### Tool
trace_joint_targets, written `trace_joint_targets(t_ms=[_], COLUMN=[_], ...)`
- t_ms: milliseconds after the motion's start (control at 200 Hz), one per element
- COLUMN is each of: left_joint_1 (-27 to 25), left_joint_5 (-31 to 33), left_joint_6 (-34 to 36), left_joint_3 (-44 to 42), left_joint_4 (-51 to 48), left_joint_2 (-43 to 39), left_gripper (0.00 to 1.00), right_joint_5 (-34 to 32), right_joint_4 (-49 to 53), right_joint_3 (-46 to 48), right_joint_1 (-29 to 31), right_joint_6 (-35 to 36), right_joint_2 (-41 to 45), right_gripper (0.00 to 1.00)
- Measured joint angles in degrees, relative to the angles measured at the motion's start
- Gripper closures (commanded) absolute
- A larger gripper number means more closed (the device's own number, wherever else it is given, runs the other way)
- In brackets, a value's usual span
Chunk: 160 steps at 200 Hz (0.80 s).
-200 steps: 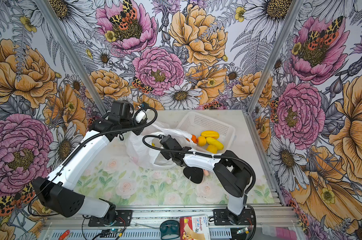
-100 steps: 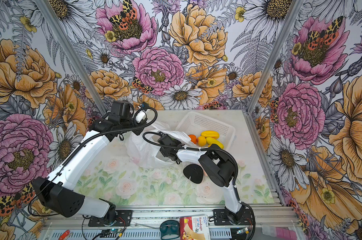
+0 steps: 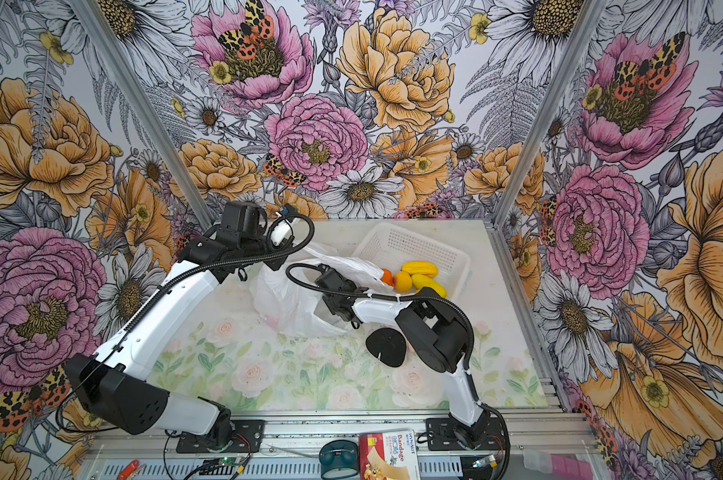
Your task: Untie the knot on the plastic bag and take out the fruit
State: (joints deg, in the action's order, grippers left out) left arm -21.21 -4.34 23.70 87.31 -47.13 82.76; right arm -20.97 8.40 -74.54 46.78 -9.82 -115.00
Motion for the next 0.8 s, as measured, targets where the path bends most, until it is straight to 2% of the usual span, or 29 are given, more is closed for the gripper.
trace_joint_targets(t_ms=[395, 801], left_joint_1=[0.0, 0.0], left_joint_5=[0.0, -0.15], left_joint_6=[-0.02, -0.02], left_joint_3=[0.0, 0.0], left_joint_4=[0.0, 0.0], left_joint_2=[0.0, 0.0], left_gripper=[1.0, 1.0], right_joint_5=[10.8, 23.58], right_joint_4=[-9.51, -19.32], right_joint_3=[13.75, 22.29], right_joint_1=[0.15, 0.15], right_joint_6=[0.17, 0.24], right_joint_2=[17.59, 24.35], right_gripper=[0.67, 0.73])
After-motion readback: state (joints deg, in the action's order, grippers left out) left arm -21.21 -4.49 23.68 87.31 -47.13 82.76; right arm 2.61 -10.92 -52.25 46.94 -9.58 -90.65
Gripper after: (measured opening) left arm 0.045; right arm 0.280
